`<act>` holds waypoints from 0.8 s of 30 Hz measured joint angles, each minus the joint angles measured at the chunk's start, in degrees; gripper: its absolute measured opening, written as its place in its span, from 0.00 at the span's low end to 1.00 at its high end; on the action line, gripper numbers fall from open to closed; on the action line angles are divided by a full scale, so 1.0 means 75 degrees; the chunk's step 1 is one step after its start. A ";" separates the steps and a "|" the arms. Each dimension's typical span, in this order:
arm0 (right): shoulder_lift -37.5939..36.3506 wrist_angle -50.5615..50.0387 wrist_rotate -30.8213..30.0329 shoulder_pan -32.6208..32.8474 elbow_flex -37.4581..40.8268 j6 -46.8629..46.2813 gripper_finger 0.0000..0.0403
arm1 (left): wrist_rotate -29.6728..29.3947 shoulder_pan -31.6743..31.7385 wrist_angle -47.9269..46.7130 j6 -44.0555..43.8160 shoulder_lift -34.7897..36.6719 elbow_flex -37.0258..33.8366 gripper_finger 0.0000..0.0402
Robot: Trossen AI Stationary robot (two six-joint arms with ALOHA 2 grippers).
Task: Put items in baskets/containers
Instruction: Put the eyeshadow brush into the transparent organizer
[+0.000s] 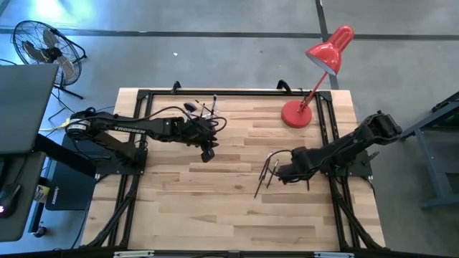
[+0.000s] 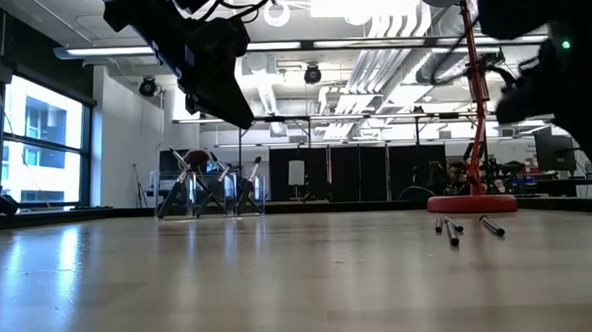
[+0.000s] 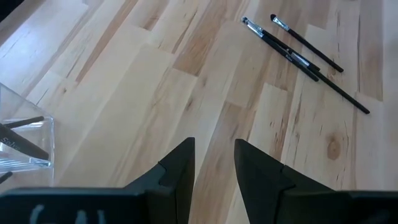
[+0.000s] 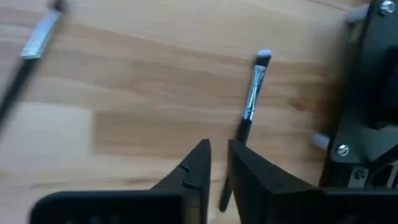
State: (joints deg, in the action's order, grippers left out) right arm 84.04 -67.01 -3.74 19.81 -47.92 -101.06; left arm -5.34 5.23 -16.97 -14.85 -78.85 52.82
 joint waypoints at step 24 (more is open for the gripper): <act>-0.0112 0.2228 0.0798 -0.0184 0.2069 -0.0637 0.06 | 0.0103 0.0000 0.0076 -0.0091 0.0000 0.0000 0.28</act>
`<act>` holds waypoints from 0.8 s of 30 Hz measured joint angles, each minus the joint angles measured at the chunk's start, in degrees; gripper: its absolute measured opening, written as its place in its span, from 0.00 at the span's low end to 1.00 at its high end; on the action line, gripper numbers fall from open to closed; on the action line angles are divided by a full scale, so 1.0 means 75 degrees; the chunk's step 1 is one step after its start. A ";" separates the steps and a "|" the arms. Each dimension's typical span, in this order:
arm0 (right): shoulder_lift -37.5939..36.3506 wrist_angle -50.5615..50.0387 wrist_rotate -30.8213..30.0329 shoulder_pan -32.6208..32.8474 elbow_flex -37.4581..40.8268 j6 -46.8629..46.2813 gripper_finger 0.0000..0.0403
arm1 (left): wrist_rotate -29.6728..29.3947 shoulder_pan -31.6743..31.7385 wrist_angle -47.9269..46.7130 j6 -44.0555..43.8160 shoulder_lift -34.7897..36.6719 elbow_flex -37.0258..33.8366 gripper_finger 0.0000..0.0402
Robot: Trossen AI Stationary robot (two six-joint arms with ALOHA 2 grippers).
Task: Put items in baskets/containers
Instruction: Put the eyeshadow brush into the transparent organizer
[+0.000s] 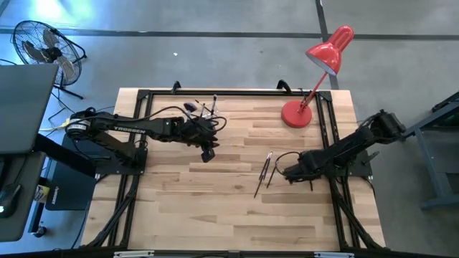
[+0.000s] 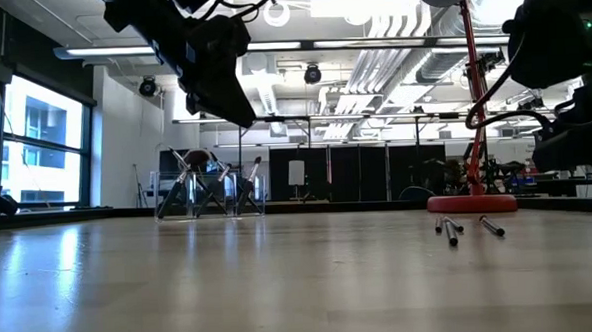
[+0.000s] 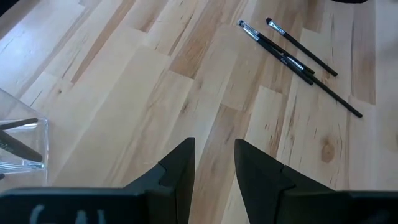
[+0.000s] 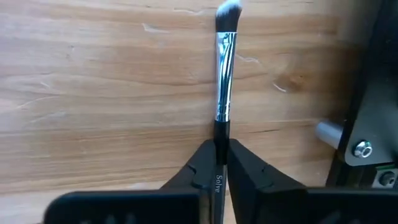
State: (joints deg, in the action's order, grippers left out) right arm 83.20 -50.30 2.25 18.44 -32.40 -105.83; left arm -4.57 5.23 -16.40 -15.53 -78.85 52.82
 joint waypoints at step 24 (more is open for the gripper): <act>0.0303 0.3692 -0.2227 -0.0260 -0.0370 0.0774 0.04 | 0.0512 0.0000 -0.0037 -0.0103 0.0000 0.0000 0.28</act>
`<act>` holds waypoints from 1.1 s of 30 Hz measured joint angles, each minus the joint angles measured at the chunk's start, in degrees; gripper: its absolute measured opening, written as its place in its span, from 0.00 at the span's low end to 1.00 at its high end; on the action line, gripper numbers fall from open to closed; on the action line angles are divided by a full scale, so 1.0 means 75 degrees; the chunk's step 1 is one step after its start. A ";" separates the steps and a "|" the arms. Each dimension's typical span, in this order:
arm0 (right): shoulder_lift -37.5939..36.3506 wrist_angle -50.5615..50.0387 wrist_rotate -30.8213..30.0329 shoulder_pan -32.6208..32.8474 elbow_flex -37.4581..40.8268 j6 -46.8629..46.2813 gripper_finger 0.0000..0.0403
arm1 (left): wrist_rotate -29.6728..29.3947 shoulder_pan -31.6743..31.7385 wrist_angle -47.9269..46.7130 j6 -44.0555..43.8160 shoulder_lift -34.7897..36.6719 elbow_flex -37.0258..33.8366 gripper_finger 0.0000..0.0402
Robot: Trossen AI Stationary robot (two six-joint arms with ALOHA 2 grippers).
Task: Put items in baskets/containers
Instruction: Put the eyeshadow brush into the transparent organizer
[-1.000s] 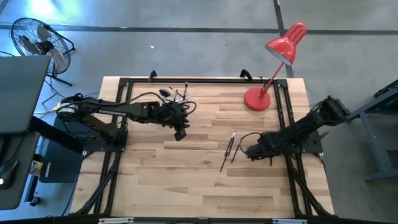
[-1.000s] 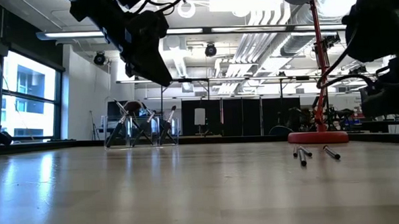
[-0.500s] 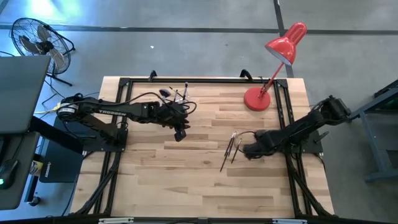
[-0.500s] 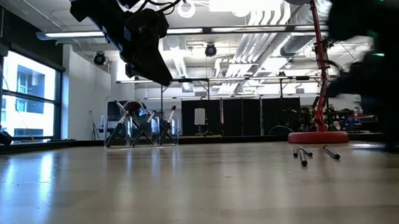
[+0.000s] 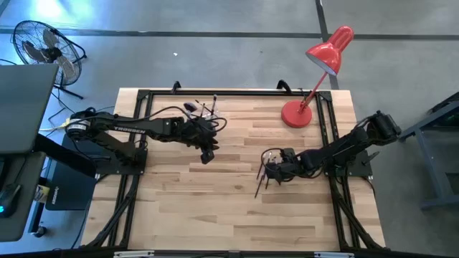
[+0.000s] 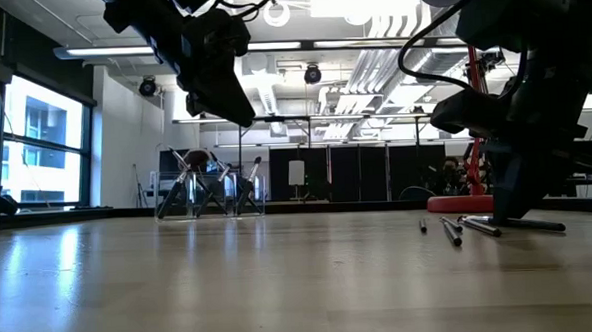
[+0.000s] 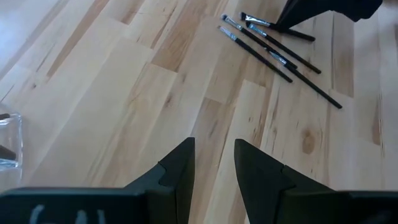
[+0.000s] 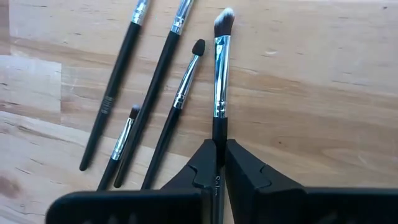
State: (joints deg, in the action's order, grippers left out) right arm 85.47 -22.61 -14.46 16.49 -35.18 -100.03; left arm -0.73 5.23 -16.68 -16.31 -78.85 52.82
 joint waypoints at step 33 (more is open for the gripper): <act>-0.0355 -0.1540 -0.0115 0.0017 -0.1238 0.1531 0.00 | 0.0408 0.0000 0.1283 0.0203 -0.1227 0.0000 0.28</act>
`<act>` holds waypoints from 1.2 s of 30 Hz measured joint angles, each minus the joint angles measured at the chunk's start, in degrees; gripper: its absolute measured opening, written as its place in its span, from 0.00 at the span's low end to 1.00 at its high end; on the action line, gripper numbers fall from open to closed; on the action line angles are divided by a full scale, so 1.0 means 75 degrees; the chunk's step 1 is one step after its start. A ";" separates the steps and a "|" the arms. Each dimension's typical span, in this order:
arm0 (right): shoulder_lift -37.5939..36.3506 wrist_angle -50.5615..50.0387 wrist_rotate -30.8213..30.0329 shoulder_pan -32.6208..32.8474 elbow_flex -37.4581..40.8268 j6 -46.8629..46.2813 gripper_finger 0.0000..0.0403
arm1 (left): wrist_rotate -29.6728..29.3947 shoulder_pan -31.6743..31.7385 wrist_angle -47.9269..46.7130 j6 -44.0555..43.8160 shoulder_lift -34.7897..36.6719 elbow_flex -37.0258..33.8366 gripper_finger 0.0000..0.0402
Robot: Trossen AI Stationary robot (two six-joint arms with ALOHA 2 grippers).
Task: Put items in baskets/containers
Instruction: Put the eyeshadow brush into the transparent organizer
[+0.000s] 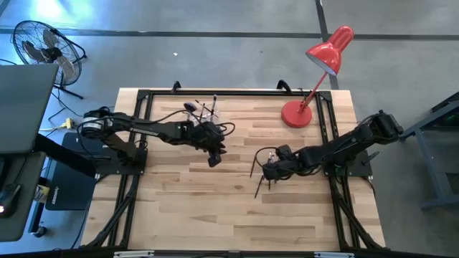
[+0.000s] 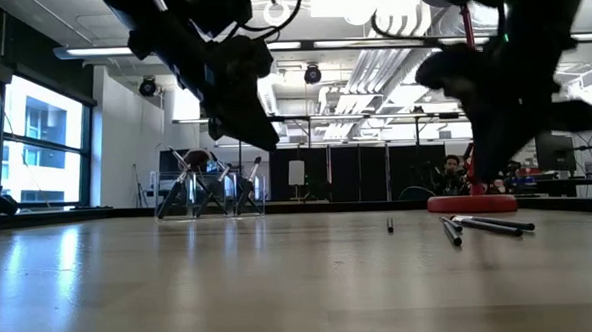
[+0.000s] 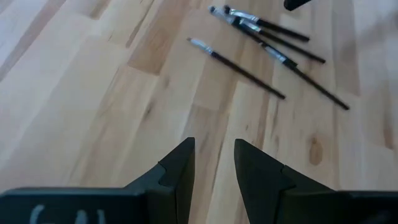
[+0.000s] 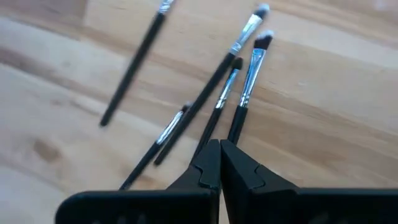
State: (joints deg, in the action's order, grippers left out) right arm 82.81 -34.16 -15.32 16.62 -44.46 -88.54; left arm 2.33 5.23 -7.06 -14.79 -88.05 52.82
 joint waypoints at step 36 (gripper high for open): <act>0.0787 0.1050 0.0052 -0.0879 0.0551 0.1058 0.23 | 0.0641 0.0000 -0.1057 -0.0216 -0.0026 0.0002 0.28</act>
State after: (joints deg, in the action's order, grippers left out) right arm 88.70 -26.29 -14.93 10.03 -40.33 -80.61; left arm 7.14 5.23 -14.98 -16.41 -88.25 52.83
